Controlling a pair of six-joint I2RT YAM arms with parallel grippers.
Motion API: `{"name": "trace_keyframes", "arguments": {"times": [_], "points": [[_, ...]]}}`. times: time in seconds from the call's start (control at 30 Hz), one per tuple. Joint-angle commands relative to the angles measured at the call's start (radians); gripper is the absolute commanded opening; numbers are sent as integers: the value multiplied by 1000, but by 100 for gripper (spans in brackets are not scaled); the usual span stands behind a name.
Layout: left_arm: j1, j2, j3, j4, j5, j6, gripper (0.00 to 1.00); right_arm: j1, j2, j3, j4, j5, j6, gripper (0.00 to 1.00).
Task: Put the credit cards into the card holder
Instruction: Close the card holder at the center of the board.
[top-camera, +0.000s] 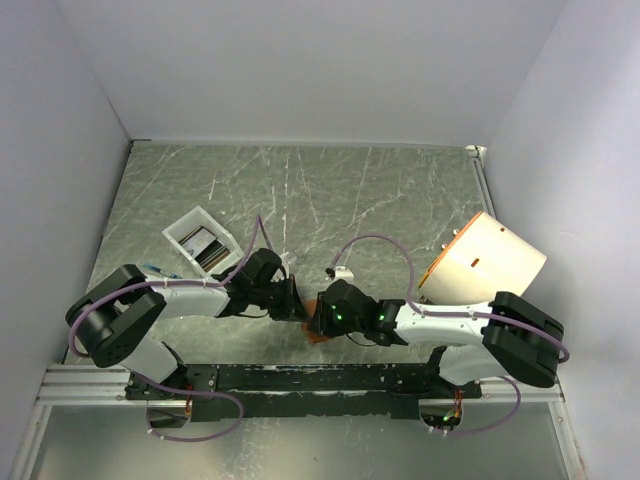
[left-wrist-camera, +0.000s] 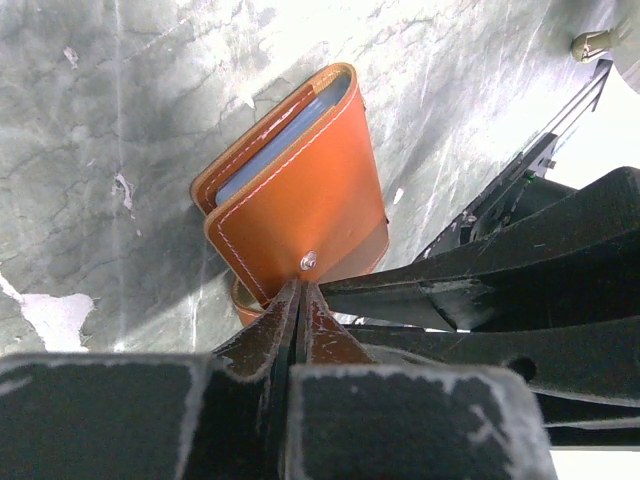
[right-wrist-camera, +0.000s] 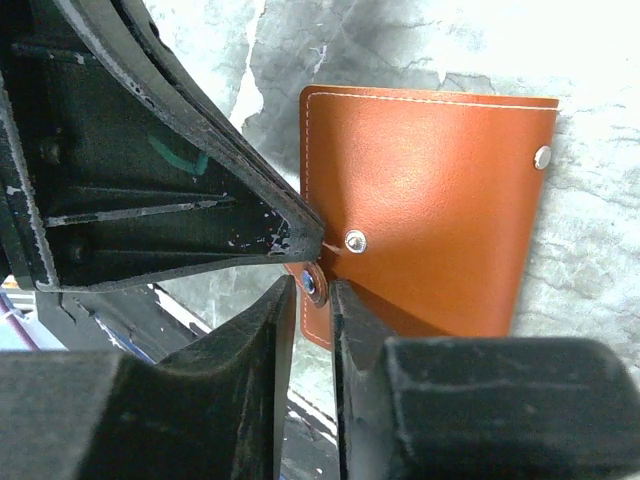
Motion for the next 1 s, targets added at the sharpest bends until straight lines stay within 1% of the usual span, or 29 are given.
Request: {"name": "trace_keyframes", "arguments": {"times": [0.0, 0.07, 0.1, 0.13, 0.23, 0.37, 0.47, 0.53, 0.73, 0.97], "points": [[6, -3, -8, 45, -5, -10, 7, 5, 19, -3, -17, 16, 1, 18], [8, -7, -8, 40, -9, -7, 7, 4, 5, -2, -27, 34, -2, 10], [8, -9, -7, 36, -11, -3, 7, 5, -5, -6, -29, 43, -7, 3], [9, -11, -3, 27, -15, -2, 7, 4, -17, -9, -29, 51, -14, 0], [10, -14, 13, 11, -6, 12, 8, 4, -48, -15, -26, 69, -38, 0], [13, -83, 23, -34, -52, 26, 23, 3, -57, 16, -70, 79, -66, 0], [15, -156, 45, -141, -166, 63, 31, 0, -75, 23, -92, 88, -71, 0], [22, -182, 44, -167, -199, 88, 37, -5, -79, 37, -107, 87, -79, 0], [40, -121, 44, -94, -111, 145, 45, -20, -20, 109, -161, 76, -126, 0], [42, -31, 97, -114, -86, 169, 46, -51, 2, 132, -187, 51, -132, 0]]}}
